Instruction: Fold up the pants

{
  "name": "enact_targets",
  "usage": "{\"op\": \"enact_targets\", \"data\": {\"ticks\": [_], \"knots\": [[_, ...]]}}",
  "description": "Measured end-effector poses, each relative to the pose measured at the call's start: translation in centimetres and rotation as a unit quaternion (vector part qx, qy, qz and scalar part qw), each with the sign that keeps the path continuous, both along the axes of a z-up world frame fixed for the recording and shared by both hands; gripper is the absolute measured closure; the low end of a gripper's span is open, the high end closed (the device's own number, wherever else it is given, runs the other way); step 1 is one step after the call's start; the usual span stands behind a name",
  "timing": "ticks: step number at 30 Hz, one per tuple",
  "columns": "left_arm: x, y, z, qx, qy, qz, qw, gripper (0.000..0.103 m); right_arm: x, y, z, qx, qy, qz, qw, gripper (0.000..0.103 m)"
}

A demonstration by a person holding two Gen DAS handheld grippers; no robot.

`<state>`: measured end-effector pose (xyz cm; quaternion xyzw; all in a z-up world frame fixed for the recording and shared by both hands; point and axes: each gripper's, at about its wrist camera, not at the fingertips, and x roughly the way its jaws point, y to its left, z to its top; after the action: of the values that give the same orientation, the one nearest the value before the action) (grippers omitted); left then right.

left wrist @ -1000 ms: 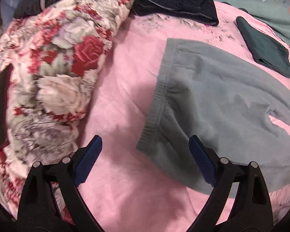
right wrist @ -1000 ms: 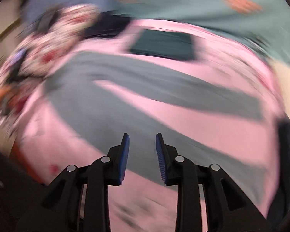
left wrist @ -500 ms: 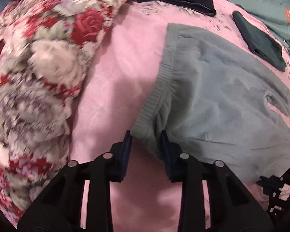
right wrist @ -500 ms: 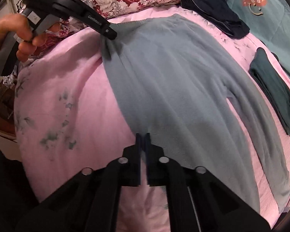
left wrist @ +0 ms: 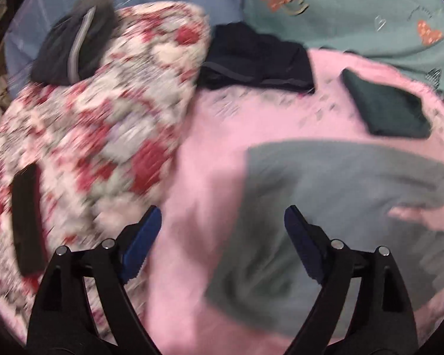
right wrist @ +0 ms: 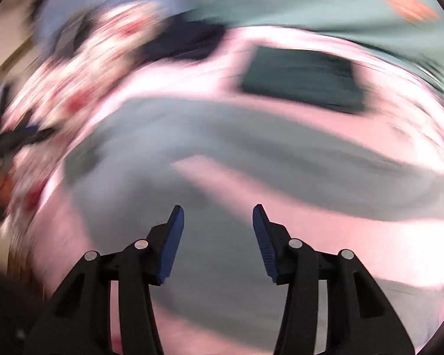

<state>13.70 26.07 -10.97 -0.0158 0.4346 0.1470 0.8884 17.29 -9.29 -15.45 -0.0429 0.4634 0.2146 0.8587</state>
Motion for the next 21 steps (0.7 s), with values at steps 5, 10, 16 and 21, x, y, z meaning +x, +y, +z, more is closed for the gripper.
{"op": "enact_targets", "data": {"ticks": [5,10,16,21], "knots": [[9.4,-2.1,-1.6,0.011,-0.001,-0.054,0.9985,0.016,9.3,-10.2,0.1,-0.023,0.012,-0.105,0.994,0.067],[14.7,-0.2,-5.6,-0.006,0.071,-0.06,0.9956,0.017,15.8,-11.1,-1.1,-0.089,0.057,0.019,0.994,0.067],[15.8,1.2,-9.2,-0.004,0.124,-0.064,0.9903,0.015,17.9,-8.6,-4.4,-0.14,0.099,0.13,0.977,0.067],[15.9,0.5,-8.9,-0.02,0.103,-0.079,0.9913,0.058,19.0,-7.7,-5.3,-0.168,0.103,0.171,0.965,0.101]]}}
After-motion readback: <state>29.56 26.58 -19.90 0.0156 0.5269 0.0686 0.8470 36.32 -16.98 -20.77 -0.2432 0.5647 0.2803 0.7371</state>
